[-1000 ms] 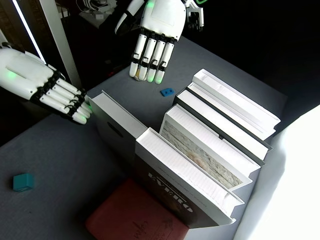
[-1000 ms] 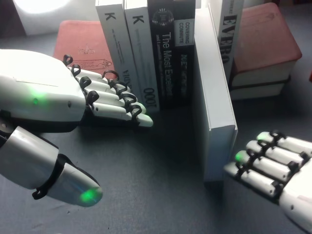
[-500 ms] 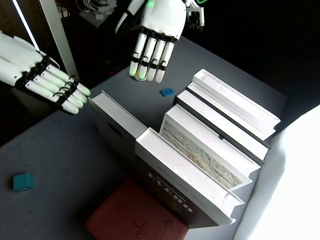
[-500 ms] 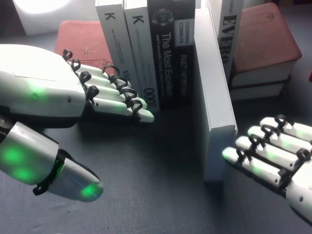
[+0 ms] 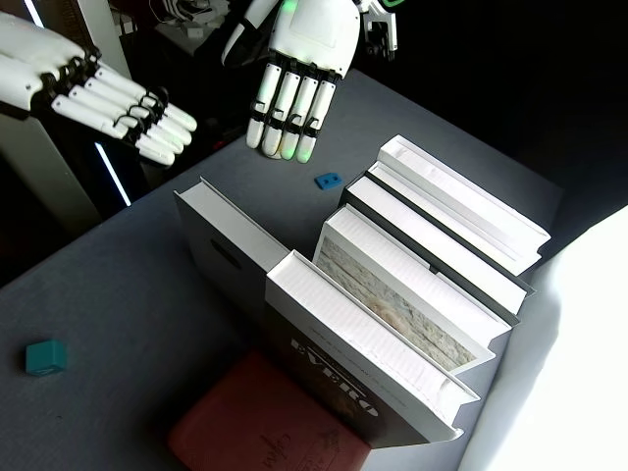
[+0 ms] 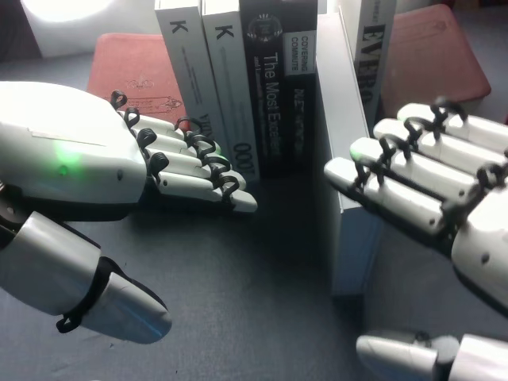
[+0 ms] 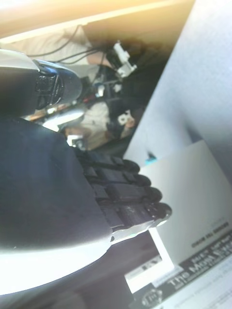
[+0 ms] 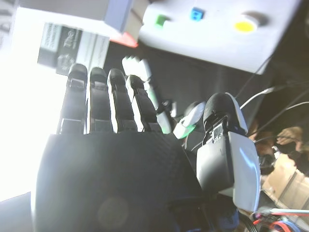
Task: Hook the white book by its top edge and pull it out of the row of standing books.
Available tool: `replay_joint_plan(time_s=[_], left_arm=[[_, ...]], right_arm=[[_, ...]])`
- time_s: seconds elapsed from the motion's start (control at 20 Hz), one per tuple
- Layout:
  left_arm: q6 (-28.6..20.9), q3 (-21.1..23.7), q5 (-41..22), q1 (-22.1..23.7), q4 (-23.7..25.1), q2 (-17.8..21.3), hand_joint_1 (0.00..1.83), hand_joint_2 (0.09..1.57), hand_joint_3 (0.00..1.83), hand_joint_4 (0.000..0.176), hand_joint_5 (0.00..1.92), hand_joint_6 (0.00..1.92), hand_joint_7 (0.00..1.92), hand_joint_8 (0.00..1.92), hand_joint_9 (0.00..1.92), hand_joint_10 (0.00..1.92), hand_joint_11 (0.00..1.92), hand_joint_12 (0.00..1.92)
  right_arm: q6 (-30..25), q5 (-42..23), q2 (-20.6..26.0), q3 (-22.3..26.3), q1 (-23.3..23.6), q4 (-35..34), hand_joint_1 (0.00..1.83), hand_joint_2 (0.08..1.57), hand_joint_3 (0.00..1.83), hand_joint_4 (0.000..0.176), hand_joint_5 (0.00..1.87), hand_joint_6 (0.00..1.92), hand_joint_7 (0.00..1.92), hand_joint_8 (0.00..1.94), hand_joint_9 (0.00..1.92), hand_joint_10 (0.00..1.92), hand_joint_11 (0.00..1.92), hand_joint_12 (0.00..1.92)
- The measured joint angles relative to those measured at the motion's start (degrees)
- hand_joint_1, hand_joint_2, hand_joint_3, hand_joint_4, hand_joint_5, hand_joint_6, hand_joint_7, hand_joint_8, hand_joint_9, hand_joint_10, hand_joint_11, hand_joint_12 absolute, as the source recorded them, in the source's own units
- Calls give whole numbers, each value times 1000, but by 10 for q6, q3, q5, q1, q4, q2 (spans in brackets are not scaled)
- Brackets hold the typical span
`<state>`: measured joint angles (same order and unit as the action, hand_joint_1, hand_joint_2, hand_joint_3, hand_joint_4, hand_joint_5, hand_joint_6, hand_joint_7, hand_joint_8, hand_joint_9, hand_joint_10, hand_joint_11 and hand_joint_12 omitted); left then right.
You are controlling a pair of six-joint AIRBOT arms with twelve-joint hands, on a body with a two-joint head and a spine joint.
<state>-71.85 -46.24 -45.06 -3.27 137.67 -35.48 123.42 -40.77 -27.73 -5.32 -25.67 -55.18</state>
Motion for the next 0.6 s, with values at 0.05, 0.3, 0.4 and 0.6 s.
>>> replay_joint_plan(time_s=[0.05, 0.3, 0.4, 0.6], left_arm=[[0, 0, 0, 0, 0, 0, 0, 1153, 2, 0, 0, 0, 0, 0, 0, 0, 0, 0], [0, 0, 0, 0, 0, 0, 0, 1159, 3, 0, 0, 0, 0, 0, 0, 0, 0, 0], [0, 0, 0, 0, 0, 0, 0, 1154, 1, 0, 0, 0, 0, 0, 0, 0, 0, 0], [0, 0, 0, 0, 0, 0, 0, 1159, 3, 0, 0, 0, 0, 0, 0, 0, 0, 0]], right_arm=[[-15, 4, 0, -7, 4, 10, 0, 1177, 4, 0, 18, 7, 10, 4, 0, 0, 0, 0], [-47, 9, 0, -31, 14, 33, 0, 1185, 6, 0, 9, 2, 0, 0, 0, 0, 0, 0], [-52, 10, 0, -41, 20, 32, 0, 1188, 6, 0, 36, 11, 10, 3, 0, 0, 0, 0], [-58, 7, 0, -51, 26, 33, 0, 1194, 7, 0, 39, 10, 17, 7, 0, 0, 0, 0]])
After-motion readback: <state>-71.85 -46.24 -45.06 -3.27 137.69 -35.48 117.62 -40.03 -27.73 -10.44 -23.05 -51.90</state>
